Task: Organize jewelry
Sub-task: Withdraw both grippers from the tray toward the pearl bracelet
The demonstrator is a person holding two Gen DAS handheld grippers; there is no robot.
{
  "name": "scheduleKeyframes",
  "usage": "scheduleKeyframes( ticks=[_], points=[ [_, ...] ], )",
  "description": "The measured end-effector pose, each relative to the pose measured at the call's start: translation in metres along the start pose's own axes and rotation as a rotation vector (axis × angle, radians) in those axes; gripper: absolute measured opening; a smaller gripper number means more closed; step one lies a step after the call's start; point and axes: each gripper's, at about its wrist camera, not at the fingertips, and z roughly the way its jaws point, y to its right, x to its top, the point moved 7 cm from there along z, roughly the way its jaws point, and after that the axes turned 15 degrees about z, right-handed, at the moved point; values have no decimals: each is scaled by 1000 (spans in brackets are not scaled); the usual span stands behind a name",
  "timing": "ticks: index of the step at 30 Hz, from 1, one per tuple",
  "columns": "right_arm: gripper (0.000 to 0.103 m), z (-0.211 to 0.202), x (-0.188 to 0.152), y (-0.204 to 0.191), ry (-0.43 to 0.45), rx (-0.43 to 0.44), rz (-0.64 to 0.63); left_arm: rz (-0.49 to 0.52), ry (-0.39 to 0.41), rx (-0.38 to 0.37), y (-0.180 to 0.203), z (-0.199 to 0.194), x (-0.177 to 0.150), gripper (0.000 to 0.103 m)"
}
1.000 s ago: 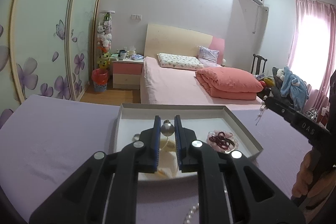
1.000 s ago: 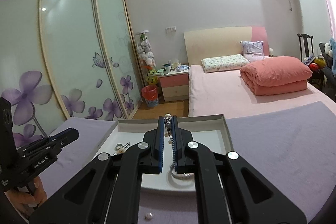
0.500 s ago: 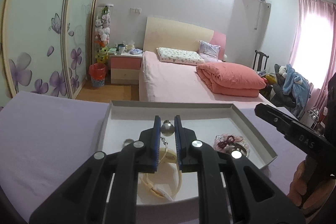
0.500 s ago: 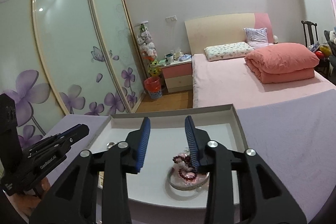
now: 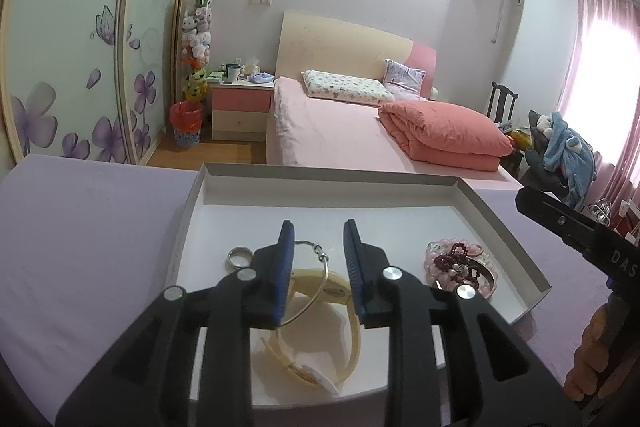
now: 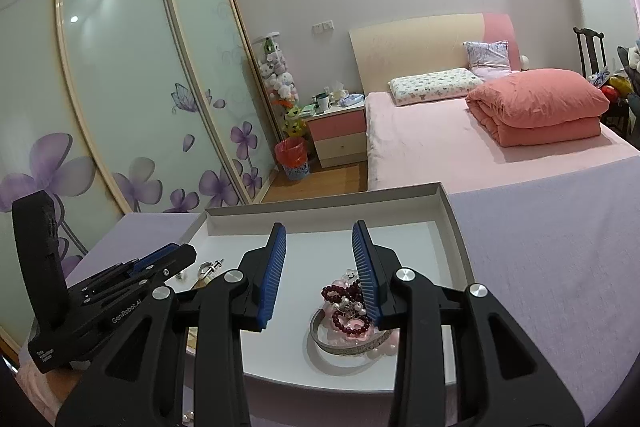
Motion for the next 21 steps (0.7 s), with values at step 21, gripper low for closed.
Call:
scheduleKeyframes(
  ticks=[21],
  points=[
    [36,2,-3,-1,-4,-3,-9,1,-4,4,-2,-2,-5,29]
  ],
)
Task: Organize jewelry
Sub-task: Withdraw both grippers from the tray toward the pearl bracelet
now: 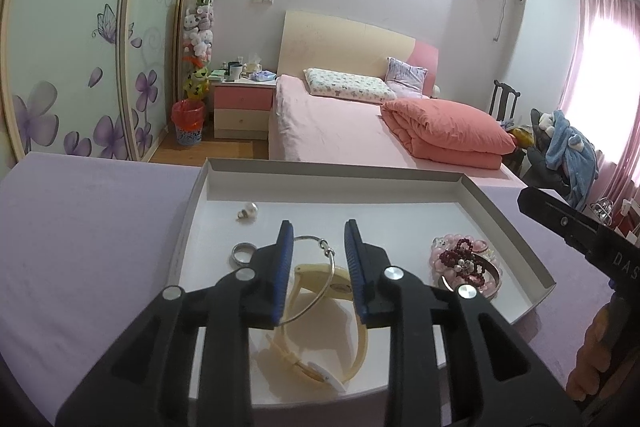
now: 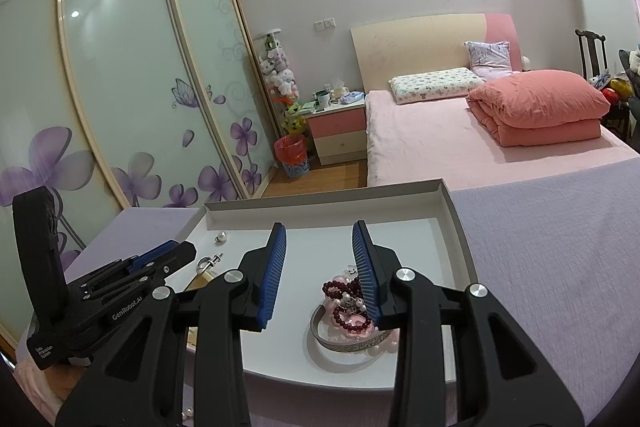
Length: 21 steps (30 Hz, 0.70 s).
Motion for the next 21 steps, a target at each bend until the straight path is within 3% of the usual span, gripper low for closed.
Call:
scheduleKeyframes(
  ticks=[11,21],
  points=[
    [36,-6,-1,2,-5,-10,-4,16,-11,11,6,-10,-8,34],
    [36,-52,-38,12,-78,-50,-22,61,-45,-79,34,-84,-51,53]
  ],
)
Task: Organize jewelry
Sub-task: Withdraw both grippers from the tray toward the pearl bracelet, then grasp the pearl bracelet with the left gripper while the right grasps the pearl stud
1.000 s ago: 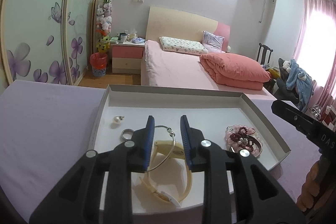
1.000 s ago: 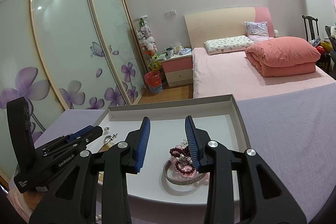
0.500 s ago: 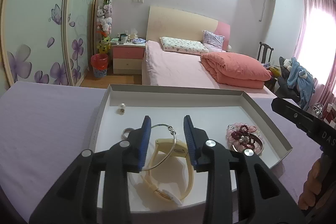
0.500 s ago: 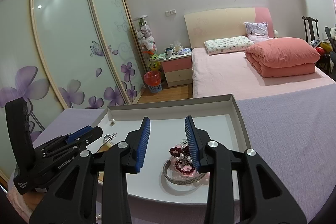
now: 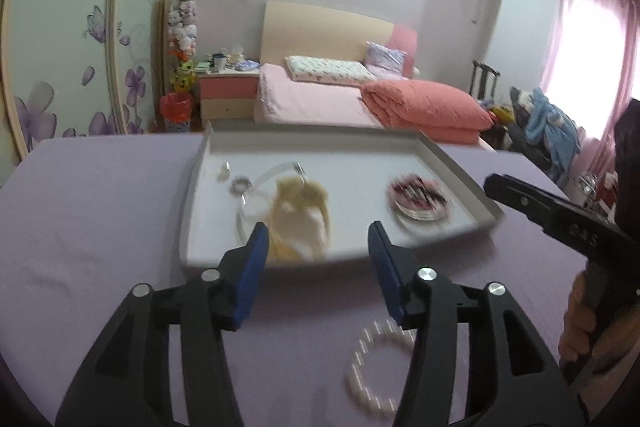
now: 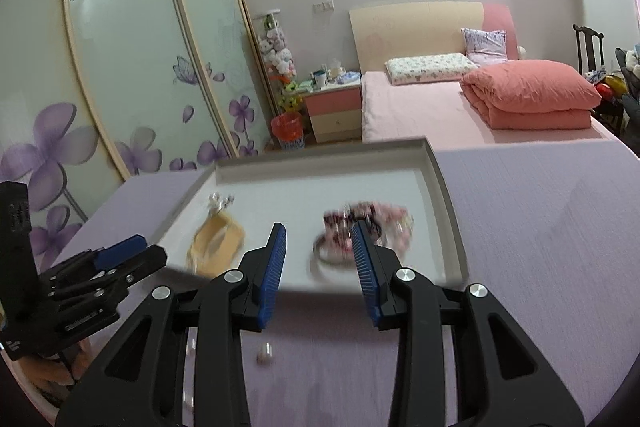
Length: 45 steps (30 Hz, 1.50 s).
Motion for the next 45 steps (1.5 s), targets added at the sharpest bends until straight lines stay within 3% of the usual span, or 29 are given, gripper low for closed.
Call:
scheduleKeyframes(
  ticks=[5,13,19,22,23,30,35,41,45],
  points=[
    [36,-26,-28,9,-36,-32,-19,32,-43,-34,23,-17,-26,61],
    [37,-51,-49,17,-24,-51,-16,60,-187,-24,45,1,-45,58],
    [37,-51,-52,13,-19,-44,-14,83,-288,-22,48,15,-59,37],
    [37,-50,-54,12,-21,-44,-10,116,-302,11,50,15,-61,17],
    [37,-49,-54,13,-22,-44,-8,120,-301,8,50,15,-61,10],
    [37,-45,-59,10,-37,-41,-22,48,-260,15,28,12,-54,10],
    [37,-34,-68,-2,-83,-27,-64,-50,-182,28,-5,-2,-41,10],
    [37,-13,-83,-21,-167,-16,-119,-175,-33,1,-41,-32,-24,10],
    [36,2,-90,-27,-220,-29,-124,-227,-8,5,-56,-36,-24,10]
  ],
)
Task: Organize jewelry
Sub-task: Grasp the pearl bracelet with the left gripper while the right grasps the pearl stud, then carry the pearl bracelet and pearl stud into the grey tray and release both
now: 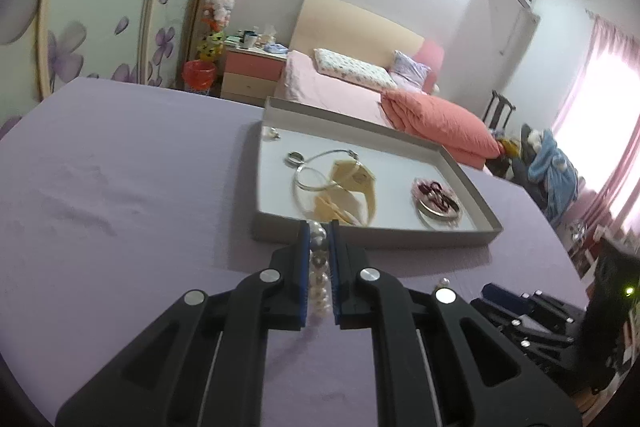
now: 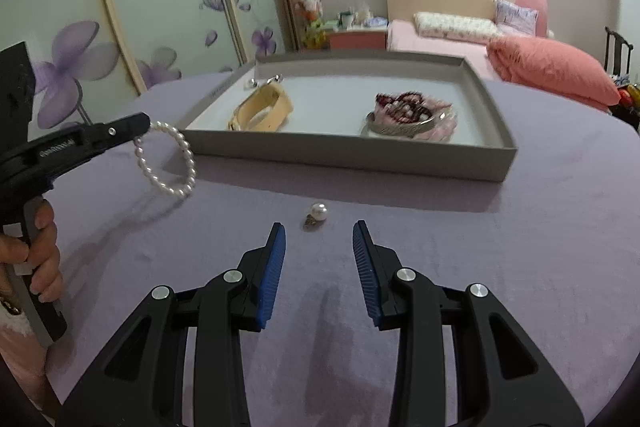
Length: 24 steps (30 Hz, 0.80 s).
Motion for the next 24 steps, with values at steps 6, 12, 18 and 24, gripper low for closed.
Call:
scheduleKeyframes(
  ticks=[6,12,18,24],
  points=[
    [30,21,0,-10,-56,-53,-26,-32,1,-8,-9,0,-1,10],
    [23,36,0,-14,-91,-116,-45,-24,1,-13,-7,1,-4,10],
    [20,37,2,-14,-84,-149,-59,-21,-1,-12,-6,3,-4,10],
    [15,33,1,-10,-77,-173,-64,-14,-6,-10,-4,7,-7,10]
  ],
)
